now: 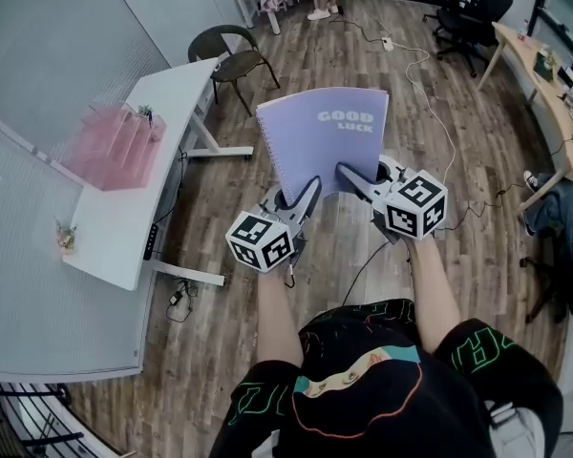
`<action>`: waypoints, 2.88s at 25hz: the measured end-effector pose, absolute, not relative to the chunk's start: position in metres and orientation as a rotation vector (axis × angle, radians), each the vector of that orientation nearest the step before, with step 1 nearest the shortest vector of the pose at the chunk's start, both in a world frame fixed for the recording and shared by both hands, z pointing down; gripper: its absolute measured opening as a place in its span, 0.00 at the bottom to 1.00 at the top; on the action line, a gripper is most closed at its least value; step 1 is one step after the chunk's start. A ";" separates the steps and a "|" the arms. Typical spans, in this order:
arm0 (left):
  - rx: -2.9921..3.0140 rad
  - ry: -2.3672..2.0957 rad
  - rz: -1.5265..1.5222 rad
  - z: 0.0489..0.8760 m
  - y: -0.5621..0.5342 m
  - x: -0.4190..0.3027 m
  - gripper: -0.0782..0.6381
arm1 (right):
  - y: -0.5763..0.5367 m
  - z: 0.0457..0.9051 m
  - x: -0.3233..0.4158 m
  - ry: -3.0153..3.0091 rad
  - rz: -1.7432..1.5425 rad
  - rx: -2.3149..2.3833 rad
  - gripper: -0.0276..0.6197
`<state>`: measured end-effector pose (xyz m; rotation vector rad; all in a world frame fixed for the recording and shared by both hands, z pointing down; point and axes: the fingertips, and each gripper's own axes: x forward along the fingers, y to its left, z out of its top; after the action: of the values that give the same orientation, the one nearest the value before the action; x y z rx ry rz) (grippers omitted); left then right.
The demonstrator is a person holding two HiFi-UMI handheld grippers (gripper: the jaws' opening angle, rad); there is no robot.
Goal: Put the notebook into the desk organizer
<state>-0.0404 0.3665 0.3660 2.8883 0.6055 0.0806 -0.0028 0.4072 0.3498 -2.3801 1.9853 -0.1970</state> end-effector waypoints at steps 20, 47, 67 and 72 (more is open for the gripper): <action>2.929 0.577 0.090 0.363 0.322 -0.010 0.15 | 0.362 0.348 0.030 2.039 -0.201 -2.305 0.14; 2.733 0.510 0.361 0.480 0.012 0.175 0.15 | 0.051 0.471 0.218 1.936 -0.571 -2.258 0.14; 2.701 -0.027 0.087 0.456 -0.186 0.119 0.15 | -0.169 0.440 0.173 2.519 -0.571 -1.902 0.14; 2.679 -0.225 0.050 0.458 -0.225 0.098 0.15 | -0.216 0.443 0.154 2.677 -0.584 -1.718 0.14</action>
<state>0.0981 -0.2248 0.4582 2.6790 -0.2255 0.0503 0.1539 -0.2164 0.4426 -1.7177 2.6769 -0.5841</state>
